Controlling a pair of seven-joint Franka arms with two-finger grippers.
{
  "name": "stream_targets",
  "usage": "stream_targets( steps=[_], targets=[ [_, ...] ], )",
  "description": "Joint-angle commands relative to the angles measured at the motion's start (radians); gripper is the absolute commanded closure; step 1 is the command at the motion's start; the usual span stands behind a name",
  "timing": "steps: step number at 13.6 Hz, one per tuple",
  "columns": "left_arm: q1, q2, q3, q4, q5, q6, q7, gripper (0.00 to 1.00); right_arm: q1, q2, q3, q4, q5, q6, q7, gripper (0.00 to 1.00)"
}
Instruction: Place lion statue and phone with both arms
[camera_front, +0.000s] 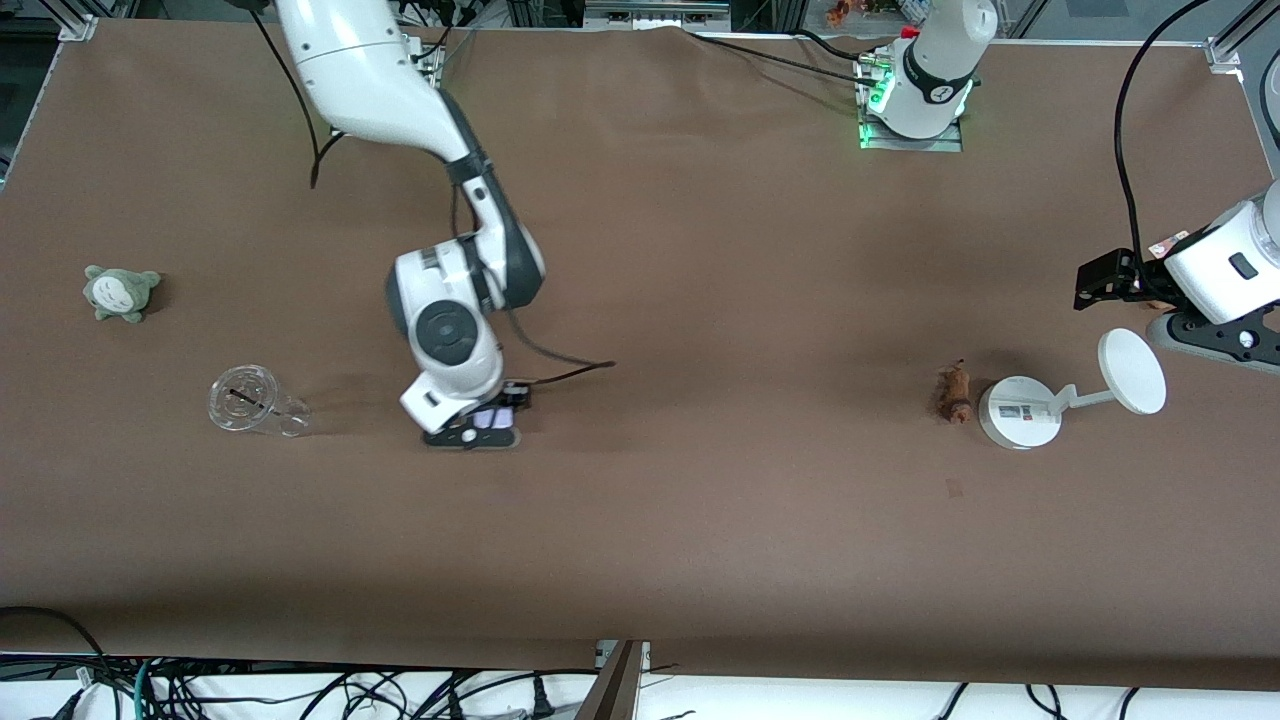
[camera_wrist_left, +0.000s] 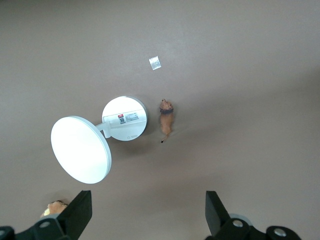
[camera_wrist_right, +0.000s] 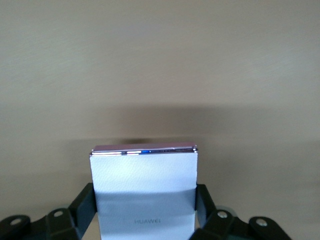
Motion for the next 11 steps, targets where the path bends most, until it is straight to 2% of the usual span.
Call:
stream_targets(
  steps=[1,4,9,11],
  targets=[
    [-0.002,-0.007,-0.001,0.017,0.015,-0.019,0.000,0.00,-0.057,-0.025,0.004,-0.015,0.005,-0.039,-0.053,0.43],
    [-0.002,-0.060,-0.001,-0.031,0.009,0.023,-0.088,0.00,-0.118,-0.025,0.000,-0.015,0.006,-0.054,-0.105,0.43],
    [-0.002,-0.289,-0.011,-0.315,0.002,0.141,-0.106,0.00,-0.184,-0.024,0.003,-0.020,0.009,-0.054,-0.152,0.43],
    [-0.007,-0.286,-0.013,-0.309,0.005,0.140,-0.093,0.00,-0.217,-0.019,0.010,-0.021,0.009,-0.053,-0.155,0.43]
  ],
)
